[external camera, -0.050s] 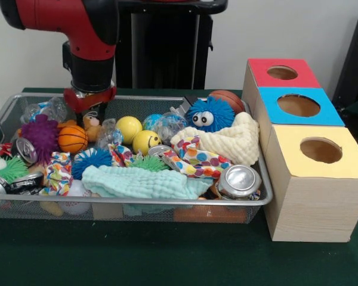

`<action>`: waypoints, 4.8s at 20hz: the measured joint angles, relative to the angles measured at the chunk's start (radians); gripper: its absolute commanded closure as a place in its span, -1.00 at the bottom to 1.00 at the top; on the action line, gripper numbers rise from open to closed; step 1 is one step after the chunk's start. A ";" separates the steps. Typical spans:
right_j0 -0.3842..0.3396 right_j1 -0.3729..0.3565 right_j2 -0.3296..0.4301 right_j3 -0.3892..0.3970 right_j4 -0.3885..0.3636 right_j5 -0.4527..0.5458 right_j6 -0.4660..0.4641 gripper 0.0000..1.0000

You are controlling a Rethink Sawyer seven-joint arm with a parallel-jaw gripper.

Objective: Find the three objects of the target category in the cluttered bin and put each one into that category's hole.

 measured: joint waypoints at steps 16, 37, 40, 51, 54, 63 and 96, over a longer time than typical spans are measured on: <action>0.002 0.020 -0.007 -0.014 0.018 -0.008 0.000 1.00; 0.017 -0.133 0.019 0.136 0.019 0.006 0.000 1.00; 0.047 -0.173 0.019 0.164 0.019 0.006 0.000 1.00; 0.152 -0.279 0.018 0.177 0.069 0.037 0.000 1.00; 0.163 -0.311 0.025 0.190 0.109 0.058 0.000 1.00; 0.167 -0.431 0.112 0.296 0.289 0.102 0.000 1.00; 0.672 -0.384 0.135 0.458 0.699 -0.132 0.143 1.00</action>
